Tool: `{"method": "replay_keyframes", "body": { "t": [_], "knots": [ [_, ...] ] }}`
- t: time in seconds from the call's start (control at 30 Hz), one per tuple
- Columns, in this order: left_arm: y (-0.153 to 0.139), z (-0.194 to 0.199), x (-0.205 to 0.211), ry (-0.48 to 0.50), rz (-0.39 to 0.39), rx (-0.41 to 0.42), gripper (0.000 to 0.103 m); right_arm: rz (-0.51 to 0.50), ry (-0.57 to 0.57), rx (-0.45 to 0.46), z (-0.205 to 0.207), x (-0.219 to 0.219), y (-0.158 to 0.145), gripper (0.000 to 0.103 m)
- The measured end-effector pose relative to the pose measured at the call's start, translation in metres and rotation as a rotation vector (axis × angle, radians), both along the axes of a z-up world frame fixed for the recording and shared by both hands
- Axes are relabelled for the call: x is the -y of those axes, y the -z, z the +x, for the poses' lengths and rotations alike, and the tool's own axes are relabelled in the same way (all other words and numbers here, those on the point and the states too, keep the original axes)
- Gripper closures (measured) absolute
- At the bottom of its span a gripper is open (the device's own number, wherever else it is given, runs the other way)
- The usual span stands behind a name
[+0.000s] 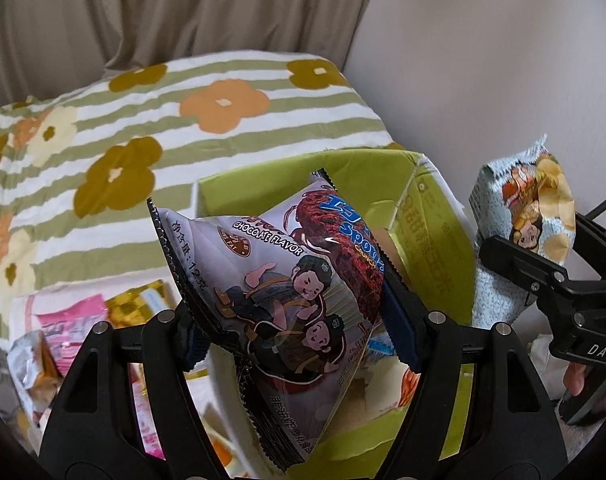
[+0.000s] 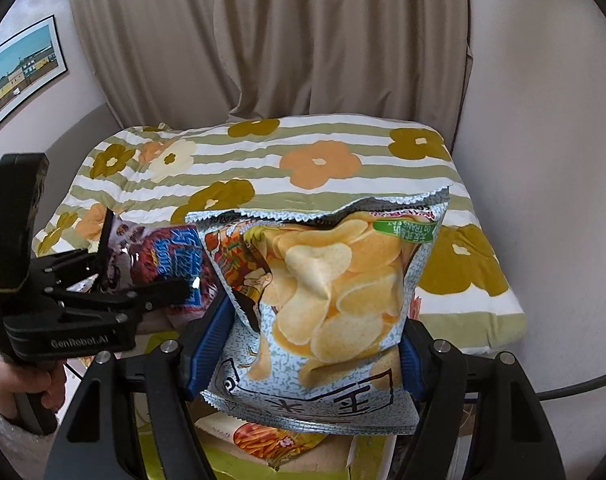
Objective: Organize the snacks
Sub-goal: 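Lift both bags over the cardboard box and release them inside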
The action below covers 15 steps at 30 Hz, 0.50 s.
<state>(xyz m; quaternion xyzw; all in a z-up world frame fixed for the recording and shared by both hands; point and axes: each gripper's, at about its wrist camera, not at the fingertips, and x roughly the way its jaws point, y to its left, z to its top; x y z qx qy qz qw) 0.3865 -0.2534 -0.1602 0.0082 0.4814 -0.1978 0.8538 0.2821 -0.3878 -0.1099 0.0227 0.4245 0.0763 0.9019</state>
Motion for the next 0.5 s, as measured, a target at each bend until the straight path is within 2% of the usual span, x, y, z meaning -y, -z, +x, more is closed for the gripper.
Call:
{"method": "replay_keyframes", "body": {
  "t": [0.07,0.13,0.17,0.2,0.33,0.5],
  "knots": [
    [0.003,0.005,0.006,0.013,0.010,-0.002,0.031,0.005,0.010,-0.003,0.004,0.001,0.001,0.034],
    [0.007,0.011,0.014,0.027,0.034,-0.024,0.016,0.014,0.019,-0.004,0.008,0.002,0.001,0.034],
    [0.009,0.014,0.017,0.028,0.048,-0.028,0.006,0.015,0.023,-0.004,0.008,0.001,0.001,0.034],
    [0.009,0.016,0.018,0.028,0.054,-0.028,0.004,0.015,0.025,-0.004,0.009,0.001,0.001,0.034],
    [0.011,0.012,0.009,0.022,0.057,-0.048,0.004,0.016,0.035,-0.011,0.015,0.003,0.003,0.034],
    [0.009,-0.001,-0.010,0.007,0.015,-0.063,0.004,0.023,0.043,-0.037,0.020,0.002,0.012,0.034]
  ]
}}
